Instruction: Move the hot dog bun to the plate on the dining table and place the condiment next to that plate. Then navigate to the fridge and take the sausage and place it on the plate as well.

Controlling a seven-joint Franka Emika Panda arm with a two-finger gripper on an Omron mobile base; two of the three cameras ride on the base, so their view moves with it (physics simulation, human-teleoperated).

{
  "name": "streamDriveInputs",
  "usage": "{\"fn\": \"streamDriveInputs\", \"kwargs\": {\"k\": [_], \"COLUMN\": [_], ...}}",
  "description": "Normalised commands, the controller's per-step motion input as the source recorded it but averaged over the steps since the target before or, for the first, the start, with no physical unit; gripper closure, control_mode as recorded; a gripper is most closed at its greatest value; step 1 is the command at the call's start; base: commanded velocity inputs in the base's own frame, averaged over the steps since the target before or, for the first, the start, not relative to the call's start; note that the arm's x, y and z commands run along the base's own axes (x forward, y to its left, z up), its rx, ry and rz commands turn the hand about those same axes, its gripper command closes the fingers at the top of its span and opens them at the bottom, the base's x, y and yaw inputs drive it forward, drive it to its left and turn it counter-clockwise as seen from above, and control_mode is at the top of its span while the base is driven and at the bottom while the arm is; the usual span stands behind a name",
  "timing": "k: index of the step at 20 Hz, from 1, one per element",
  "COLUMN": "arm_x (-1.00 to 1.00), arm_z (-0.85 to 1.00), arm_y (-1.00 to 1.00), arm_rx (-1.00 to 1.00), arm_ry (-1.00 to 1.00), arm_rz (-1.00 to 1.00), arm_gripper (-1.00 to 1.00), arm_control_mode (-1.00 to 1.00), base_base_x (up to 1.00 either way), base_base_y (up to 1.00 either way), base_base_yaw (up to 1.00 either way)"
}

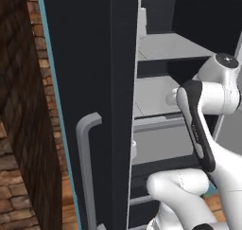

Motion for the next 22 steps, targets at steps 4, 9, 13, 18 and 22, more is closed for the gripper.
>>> {"fn": "streamDriveInputs", "kwargs": {"k": [4,9,13,18,22], "arm_x": [0.00,0.00,0.00,0.00,0.00], "arm_z": [0.00,0.00,0.00,0.00,0.00], "arm_y": [0.00,0.00,0.00,0.00,0.00], "arm_rx": [0.00,0.00,0.00,0.00,0.00], "arm_ry": [0.00,0.00,0.00,0.00,0.00], "arm_rz": [0.00,0.00,0.00,0.00,0.00], "arm_gripper": [1.00,1.00,1.00,1.00,1.00], "arm_control_mode": [1.00,1.00,1.00,1.00,1.00], "base_base_x": [-1.00,-1.00,-0.81,-0.45,-0.52], "base_base_y": [-0.23,-0.11,0.00,0.03,0.05], "base_base_yaw": [0.00,0.09,0.63,0.83,0.80]}}
